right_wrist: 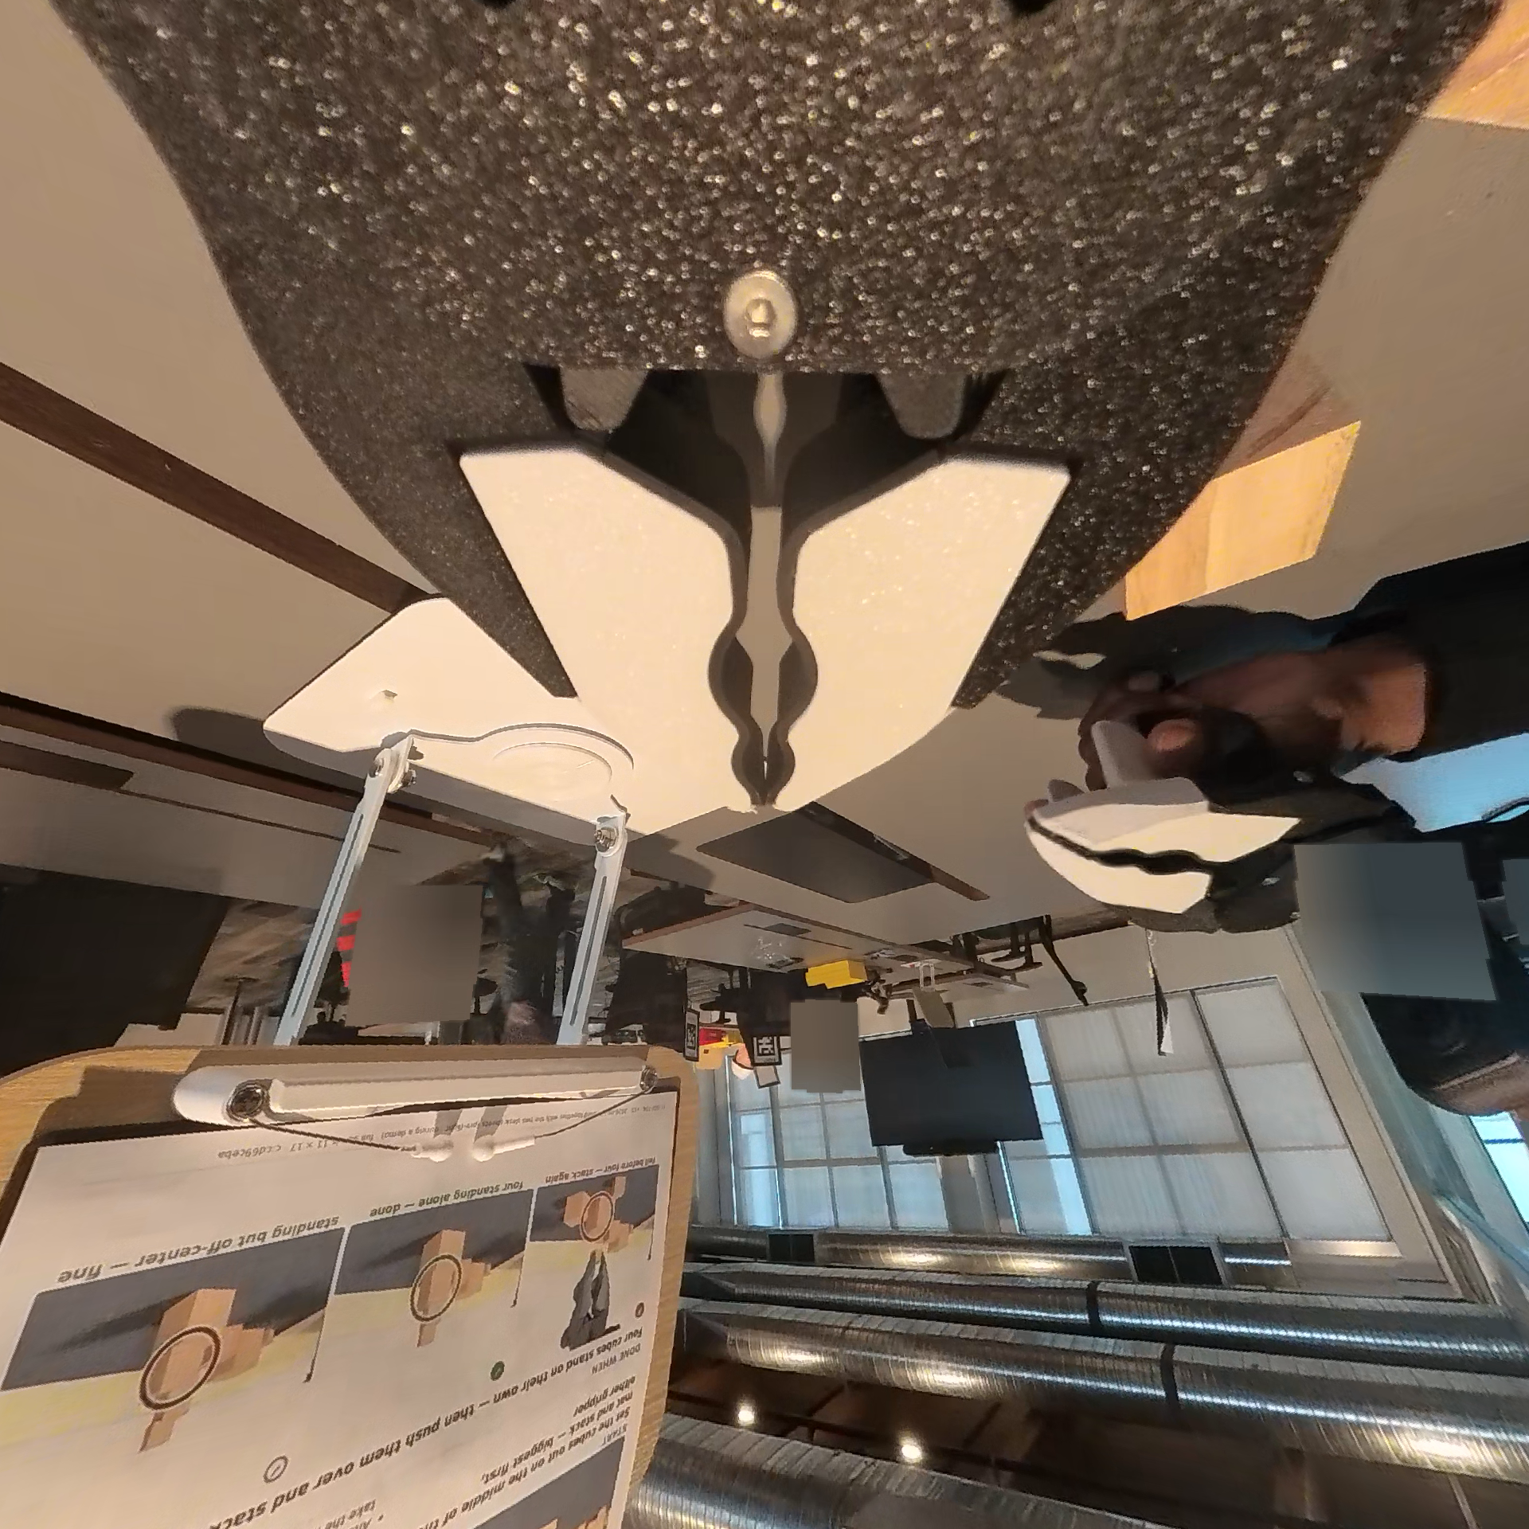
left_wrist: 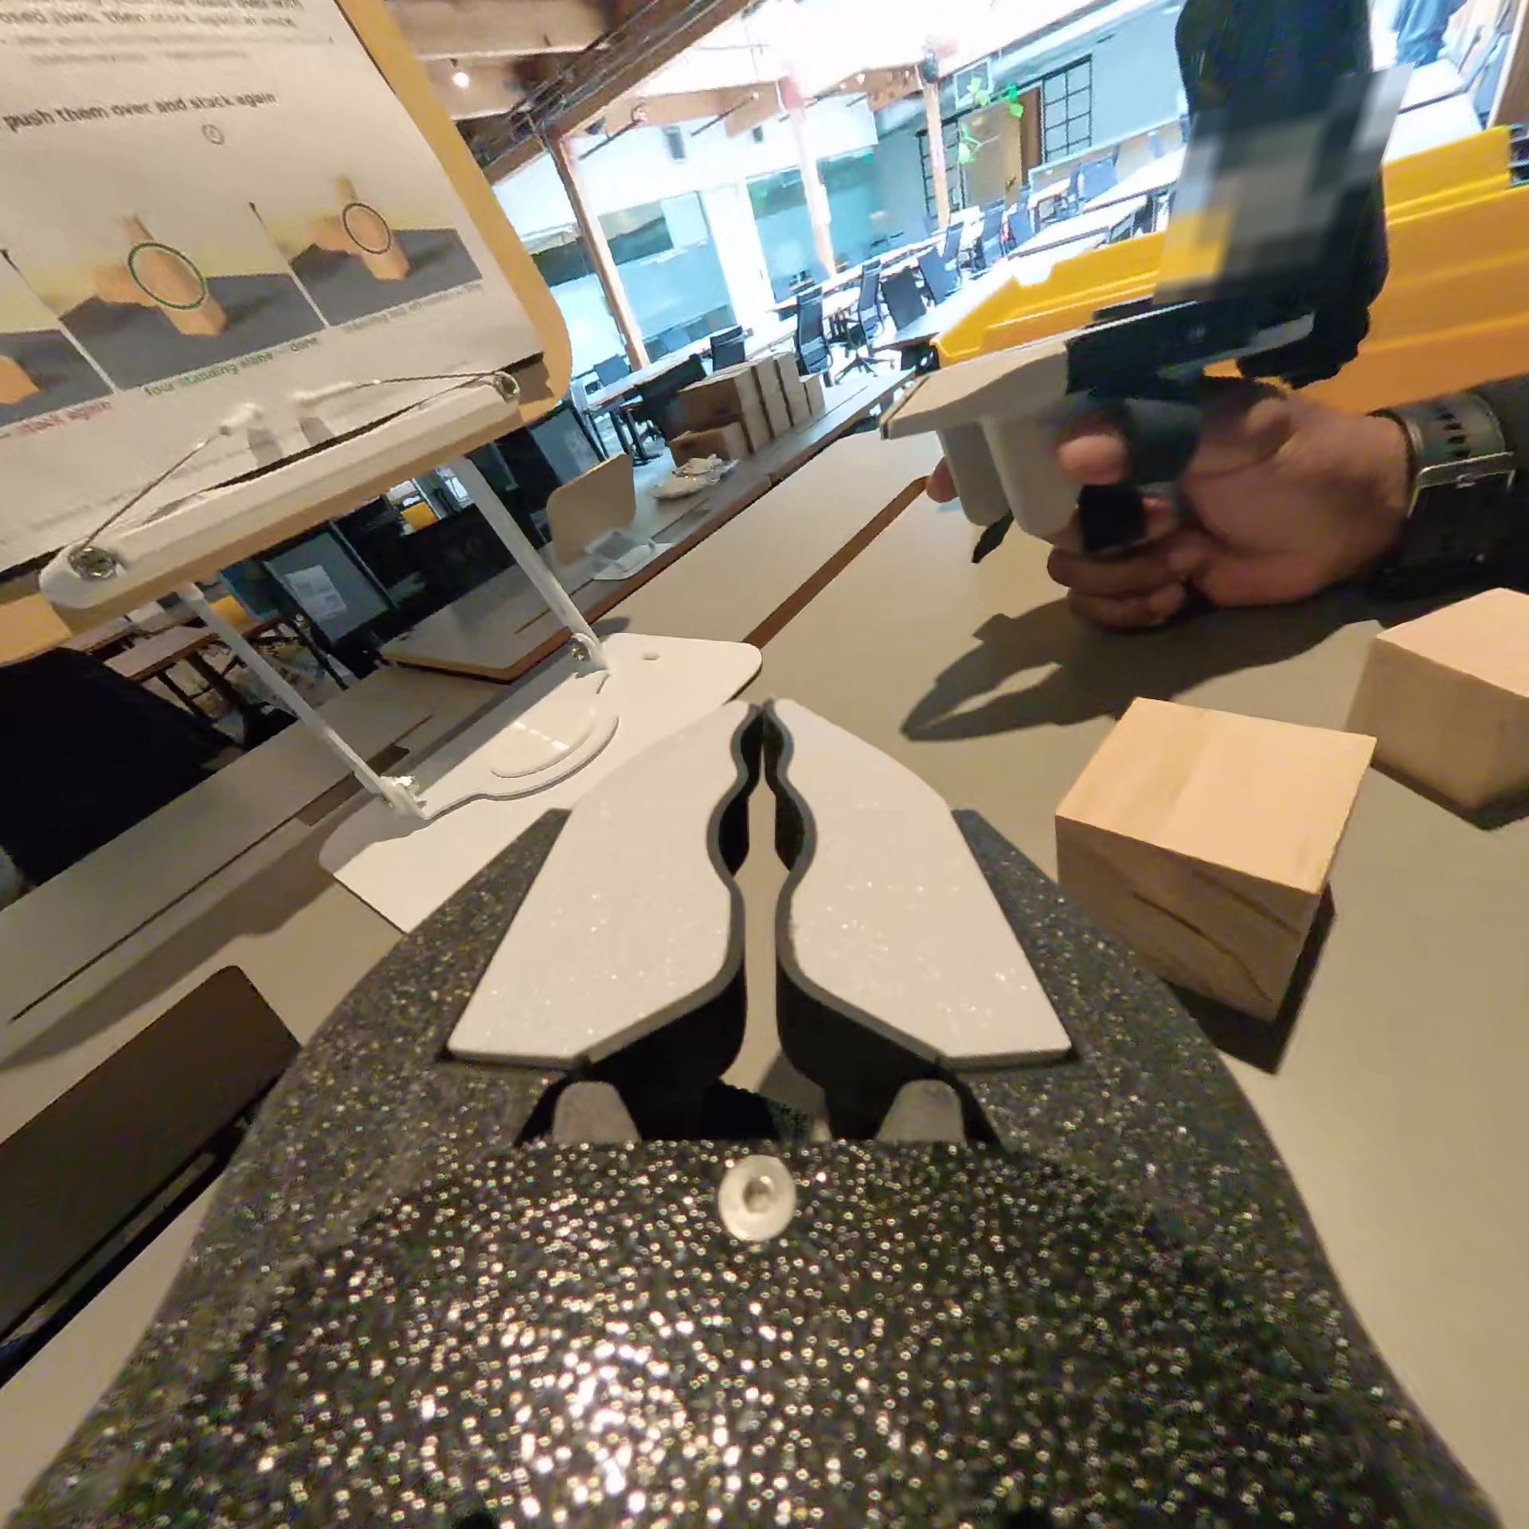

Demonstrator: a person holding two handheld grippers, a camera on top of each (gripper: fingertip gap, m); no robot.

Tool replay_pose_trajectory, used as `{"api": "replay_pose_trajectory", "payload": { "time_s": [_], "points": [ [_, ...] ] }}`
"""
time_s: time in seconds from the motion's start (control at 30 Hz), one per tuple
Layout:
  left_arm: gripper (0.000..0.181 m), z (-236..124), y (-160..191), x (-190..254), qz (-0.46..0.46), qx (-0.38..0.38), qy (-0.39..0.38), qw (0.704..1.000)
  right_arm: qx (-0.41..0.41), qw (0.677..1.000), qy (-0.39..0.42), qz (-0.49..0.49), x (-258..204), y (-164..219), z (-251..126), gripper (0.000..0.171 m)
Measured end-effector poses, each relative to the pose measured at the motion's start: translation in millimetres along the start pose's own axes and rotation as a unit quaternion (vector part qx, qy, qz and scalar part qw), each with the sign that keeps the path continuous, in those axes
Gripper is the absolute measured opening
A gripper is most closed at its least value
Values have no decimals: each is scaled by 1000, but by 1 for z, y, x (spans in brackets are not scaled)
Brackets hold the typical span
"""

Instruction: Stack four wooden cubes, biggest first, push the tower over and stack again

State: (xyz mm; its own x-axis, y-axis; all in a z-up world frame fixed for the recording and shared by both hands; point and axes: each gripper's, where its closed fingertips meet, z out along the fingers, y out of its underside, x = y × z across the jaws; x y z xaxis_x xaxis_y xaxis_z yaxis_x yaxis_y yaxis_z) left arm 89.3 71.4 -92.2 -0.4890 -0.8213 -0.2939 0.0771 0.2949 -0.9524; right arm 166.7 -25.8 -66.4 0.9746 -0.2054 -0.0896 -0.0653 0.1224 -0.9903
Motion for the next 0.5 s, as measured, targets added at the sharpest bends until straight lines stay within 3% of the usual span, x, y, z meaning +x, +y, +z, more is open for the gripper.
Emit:
{"api": "replay_pose_trajectory", "payload": {
  "time_s": [0.2,0.4,0.5],
  "points": [
    [0,4,5,11,38,-21,12,999,-5,1000,-5,7,0,1,1,0],
    [0,-9,-9,17,4,31,38,999,2,1000,-13,25,2,0,0,0],
    [20,-18,-25,25,-41,64,47,996,0,1000,-15,27,1,0,1,0]
  ]
}}
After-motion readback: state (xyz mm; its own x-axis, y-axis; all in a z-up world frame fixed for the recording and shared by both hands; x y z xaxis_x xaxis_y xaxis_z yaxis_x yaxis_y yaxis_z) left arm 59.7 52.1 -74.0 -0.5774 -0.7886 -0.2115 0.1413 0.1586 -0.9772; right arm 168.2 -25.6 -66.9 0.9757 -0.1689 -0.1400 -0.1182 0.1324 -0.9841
